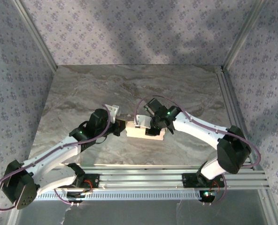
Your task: Fold the paper box
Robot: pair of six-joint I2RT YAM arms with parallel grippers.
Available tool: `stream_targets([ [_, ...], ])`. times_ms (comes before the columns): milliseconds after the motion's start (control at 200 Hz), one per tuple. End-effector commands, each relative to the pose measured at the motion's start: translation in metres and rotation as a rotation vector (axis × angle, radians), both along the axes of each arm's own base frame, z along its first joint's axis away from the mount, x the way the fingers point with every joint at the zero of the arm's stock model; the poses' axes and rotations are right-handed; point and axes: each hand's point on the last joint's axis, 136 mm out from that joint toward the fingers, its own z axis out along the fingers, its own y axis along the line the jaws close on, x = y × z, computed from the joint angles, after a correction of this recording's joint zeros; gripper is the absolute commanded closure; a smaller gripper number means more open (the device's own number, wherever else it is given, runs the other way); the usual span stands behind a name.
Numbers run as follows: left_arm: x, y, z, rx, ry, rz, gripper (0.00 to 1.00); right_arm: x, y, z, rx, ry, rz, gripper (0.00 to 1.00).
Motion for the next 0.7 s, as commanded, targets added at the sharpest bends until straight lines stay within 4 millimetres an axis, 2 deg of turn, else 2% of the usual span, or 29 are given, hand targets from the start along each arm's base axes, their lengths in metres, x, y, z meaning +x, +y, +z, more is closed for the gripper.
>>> stream_targets([
  [0, -0.018, -0.002, -0.028, 0.036, 0.081, -0.038, 0.99, 0.004, 0.007, -0.003, 0.000, -0.063, 0.047, 0.65],
  [545, -0.021, 0.009, -0.062, 0.092, 0.143, 0.024, 1.00, 0.006, 0.003, -0.010, -0.031, -0.113, 0.072, 0.62],
  [695, -0.019, 0.010, -0.057, 0.092, 0.137, 0.035, 1.00, 0.007, 0.002, -0.012, -0.038, -0.128, 0.075, 0.62],
])
